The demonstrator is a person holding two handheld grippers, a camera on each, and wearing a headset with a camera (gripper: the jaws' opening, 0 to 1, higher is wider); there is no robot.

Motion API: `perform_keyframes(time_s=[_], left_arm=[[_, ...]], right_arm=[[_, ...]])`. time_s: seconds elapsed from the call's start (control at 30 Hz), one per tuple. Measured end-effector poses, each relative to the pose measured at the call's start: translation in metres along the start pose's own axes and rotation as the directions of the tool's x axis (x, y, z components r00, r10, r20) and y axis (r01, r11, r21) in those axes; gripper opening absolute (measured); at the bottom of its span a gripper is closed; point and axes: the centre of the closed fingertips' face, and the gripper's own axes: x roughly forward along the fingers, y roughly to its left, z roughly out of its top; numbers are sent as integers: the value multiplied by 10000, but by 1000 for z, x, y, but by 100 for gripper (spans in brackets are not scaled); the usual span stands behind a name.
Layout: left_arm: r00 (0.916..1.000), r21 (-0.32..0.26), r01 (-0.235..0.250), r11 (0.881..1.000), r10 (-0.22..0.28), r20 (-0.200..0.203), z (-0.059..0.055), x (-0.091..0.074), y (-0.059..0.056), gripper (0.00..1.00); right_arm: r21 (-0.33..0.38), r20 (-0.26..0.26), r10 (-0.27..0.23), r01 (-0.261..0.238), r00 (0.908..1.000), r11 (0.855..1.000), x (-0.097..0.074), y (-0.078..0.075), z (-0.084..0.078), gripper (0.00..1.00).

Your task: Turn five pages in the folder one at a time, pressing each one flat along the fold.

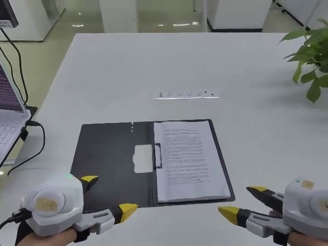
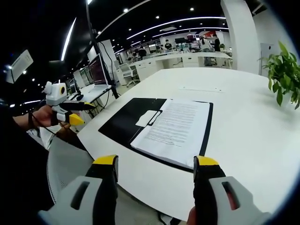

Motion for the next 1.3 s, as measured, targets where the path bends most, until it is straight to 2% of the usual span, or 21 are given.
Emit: perform_keyframes(time_s=[0.3, 0.67, 0.93, 1.07, 1.17, 1.3], left_arm=[[9992, 166, 380, 9991, -382, 95, 14, 19, -11, 73], [9961, 629, 885, 9941, -884, -48, 28, 44, -27, 72], [9917, 938, 1281, 9873, -1281, -57, 45, 67, -39, 72], [9858, 1285, 1676, 9774, -1657, -255, 51, 80, -53, 72], [9781, 1719, 2075, 9630, -2012, -534, 54, 89, -62, 72], [9658, 2323, 2565, 9382, -2397, -984, 56, 100, -74, 73]], right_arm=[[269, 39, -179, 178, 9998, 9995, -6, -6, -8, 64], [458, 136, -368, 361, 9992, 9983, -13, -16, -11, 63], [503, 123, -365, 358, 9993, 9981, -13, -18, -12, 63], [518, 109, -303, 297, 9995, 9982, -12, -18, -12, 63], [494, 67, -258, 254, 9996, 9985, -11, -19, -12, 63], [522, 69, -244, 240, 9997, 9983, -13, -23, -12, 62]])
